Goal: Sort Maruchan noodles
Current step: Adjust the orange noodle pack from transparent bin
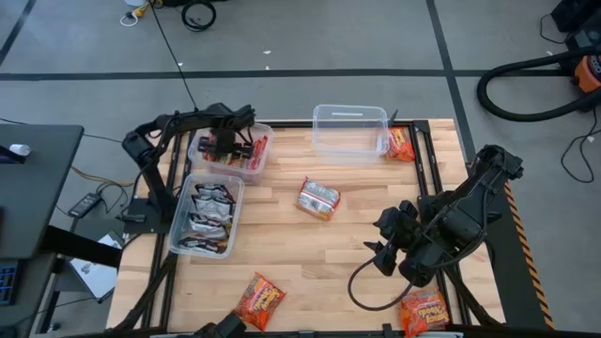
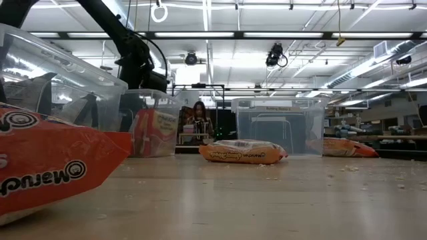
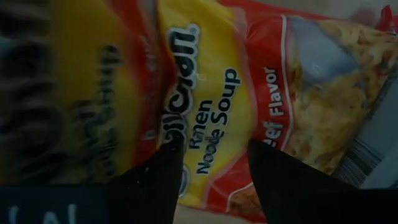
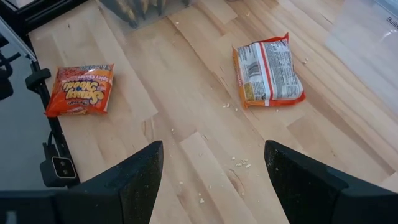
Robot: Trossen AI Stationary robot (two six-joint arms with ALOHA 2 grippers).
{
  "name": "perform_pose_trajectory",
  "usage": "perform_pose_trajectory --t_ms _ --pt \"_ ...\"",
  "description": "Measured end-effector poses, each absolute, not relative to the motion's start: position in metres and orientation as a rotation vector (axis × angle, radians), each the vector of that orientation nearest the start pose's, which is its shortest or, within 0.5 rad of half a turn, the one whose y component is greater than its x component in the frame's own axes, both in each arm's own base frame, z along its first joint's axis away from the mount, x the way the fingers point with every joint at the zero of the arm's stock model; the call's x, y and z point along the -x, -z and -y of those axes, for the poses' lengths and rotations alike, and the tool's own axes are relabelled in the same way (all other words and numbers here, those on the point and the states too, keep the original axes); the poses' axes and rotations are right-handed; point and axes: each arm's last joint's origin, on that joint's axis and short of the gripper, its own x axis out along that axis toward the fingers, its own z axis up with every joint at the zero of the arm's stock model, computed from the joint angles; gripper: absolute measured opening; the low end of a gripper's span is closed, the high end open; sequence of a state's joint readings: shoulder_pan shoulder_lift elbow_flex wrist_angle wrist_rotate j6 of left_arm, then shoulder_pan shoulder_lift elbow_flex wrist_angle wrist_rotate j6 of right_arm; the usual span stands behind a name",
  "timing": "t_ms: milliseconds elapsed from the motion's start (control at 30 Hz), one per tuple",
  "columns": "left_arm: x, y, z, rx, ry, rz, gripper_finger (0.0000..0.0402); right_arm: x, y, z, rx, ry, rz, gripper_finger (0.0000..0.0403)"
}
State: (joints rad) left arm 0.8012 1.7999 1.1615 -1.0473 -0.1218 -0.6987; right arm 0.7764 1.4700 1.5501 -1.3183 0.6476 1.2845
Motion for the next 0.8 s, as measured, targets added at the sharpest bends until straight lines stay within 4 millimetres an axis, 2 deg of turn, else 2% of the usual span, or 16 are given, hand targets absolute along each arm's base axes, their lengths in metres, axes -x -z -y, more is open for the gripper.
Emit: perform_pose_trajectory --t_ms 133,267,367,467,567,667,800 --pt "-0.203 -0.151 -0.217 1.142 -1.227 -1.361 0.0164 -0.2 -0.36 -0.171 -0.39 0.47 -0.791 0.0284" --pt "-0.203 -0.148 -0.214 1.078 -1.271 -1.371 0.0152 -0.2 -0.36 -0.171 -0.406 0.469 -0.801 0.0284" --pt "-0.203 -0.148 -0.214 1.039 -1.229 -1.387 0.0139 -0.199 -0.359 -0.171 -0.4 0.471 -0.811 0.0284" --pt "-0.204 -0.147 -0.214 1.029 -1.215 -1.387 0.0096 -0.2 -0.359 -0.169 -0.401 0.481 -0.811 0.0284" --pt "-0.204 -0.146 -0.215 1.018 -1.216 -1.38 0.0024 -0.202 -0.359 -0.167 -0.404 0.487 -0.81 0.0284" --pt "-0.202 -0.15 -0.216 0.984 -1.235 -1.373 0.0008 -0.202 -0.359 -0.167 -0.411 0.486 -0.81 0.0284" --pt "-0.202 -0.173 -0.217 0.838 -1.287 -1.403 0.0004 -0.202 -0.359 -0.168 -0.411 0.483 -0.813 0.0284"
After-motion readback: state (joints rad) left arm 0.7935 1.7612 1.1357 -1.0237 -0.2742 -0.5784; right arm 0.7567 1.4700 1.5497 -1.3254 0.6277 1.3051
